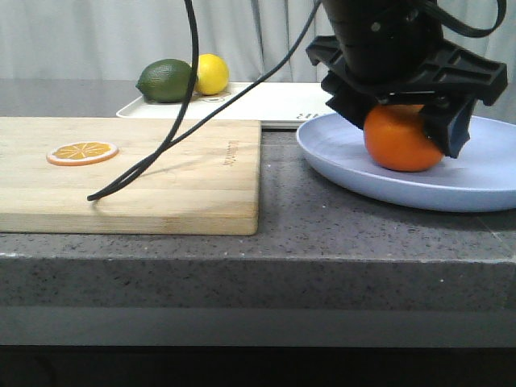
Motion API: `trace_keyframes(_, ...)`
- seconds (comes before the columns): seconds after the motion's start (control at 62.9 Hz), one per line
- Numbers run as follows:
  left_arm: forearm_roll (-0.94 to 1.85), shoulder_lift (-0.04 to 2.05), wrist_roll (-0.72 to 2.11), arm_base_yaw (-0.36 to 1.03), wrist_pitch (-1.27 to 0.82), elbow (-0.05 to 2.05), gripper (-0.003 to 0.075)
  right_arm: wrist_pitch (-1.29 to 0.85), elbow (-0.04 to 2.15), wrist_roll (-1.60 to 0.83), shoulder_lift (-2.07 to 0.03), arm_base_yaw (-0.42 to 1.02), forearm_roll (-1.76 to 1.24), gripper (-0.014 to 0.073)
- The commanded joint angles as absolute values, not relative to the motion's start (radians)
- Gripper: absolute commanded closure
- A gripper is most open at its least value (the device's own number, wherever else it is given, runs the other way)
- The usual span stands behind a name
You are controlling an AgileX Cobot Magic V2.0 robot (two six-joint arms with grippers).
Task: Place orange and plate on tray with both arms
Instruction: 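Lift the orange with the left gripper and set it on the blue plate, then open the left gripper and raise it away from the orange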
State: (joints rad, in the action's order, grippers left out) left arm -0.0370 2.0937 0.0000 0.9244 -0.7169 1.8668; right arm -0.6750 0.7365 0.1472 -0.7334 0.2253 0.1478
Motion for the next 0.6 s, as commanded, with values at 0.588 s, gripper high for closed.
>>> trace_keyframes(0.588, -0.013, 1.851, -0.006, 0.888, -0.775, 1.941, 0.0061, -0.61, 0.77, 0.139, -0.737, 0.223, 0.17, -0.0041)
